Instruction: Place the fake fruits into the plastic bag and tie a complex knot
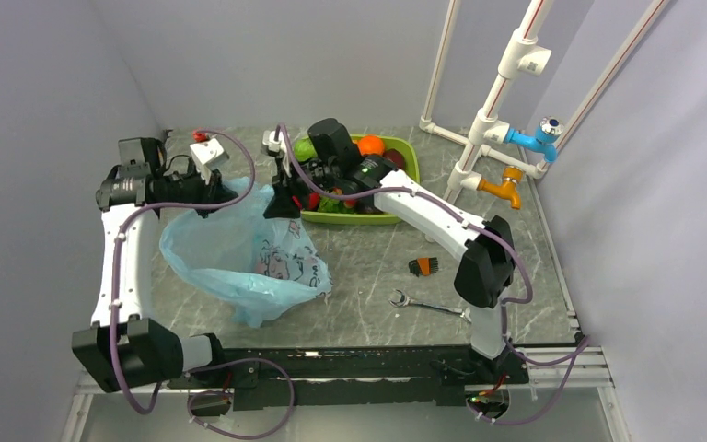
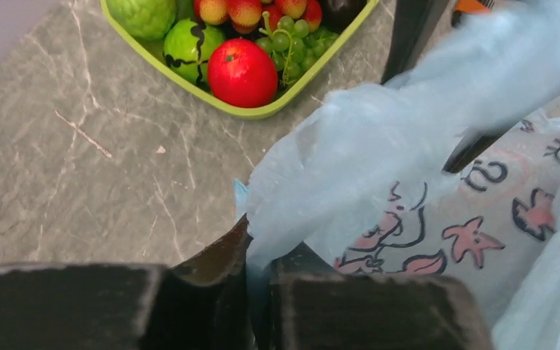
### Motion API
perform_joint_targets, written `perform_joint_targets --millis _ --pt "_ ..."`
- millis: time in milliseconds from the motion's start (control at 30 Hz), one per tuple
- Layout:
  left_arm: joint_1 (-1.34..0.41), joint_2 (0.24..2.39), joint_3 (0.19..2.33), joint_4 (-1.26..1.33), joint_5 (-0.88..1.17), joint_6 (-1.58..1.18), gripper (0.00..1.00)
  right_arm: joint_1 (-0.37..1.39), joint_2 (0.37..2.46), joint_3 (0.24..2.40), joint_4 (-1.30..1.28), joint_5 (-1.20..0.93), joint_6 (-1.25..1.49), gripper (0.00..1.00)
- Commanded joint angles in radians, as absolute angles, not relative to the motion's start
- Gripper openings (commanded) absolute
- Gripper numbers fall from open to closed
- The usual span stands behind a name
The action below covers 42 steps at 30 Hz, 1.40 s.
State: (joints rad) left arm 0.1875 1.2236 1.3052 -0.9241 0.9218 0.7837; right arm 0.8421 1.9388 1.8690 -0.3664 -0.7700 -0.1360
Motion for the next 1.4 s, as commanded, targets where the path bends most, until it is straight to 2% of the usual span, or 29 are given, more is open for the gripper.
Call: perform_joint_targets --millis 0,133,200,367,567,1033,1167,1367 --pt "0.270 1.299 1.371 -1.027 1.041 0.667 0.02 0.791 1.872 1.887 -0.393 -0.712 -0.138 0.60" --pt "0.331 1.309 1.321 -0.948 1.076 0.578 0.00 0.741 1.786 1.815 -0.410 -0.546 -0.134 0.84" --pt "0.336 1.316 1.307 -0.913 1.065 0.572 0.00 0.732 1.740 1.776 -0.439 -0.438 -0.176 0.92" --pt "0.341 1.362 1.310 -0.922 1.052 0.606 0.00 0.685 1.698 1.703 -0.594 -0.223 -0.321 0.93" --pt "0.342 1.364 1.303 -0.902 1.059 0.600 0.00 0.608 1.759 1.683 -0.706 -0.058 -0.443 0.93" --pt "0.341 1.370 1.312 -0.907 1.029 0.622 0.00 0.533 1.943 1.663 -0.638 -0.059 -0.627 0.94" --pt "0.342 1.367 1.312 -0.919 1.018 0.636 0.00 0.532 1.982 1.664 -0.631 -0.077 -0.646 0.89" --pt "0.342 1.364 1.301 -0.904 1.016 0.629 0.00 0.531 1.950 1.650 -0.651 -0.074 -0.660 0.57"
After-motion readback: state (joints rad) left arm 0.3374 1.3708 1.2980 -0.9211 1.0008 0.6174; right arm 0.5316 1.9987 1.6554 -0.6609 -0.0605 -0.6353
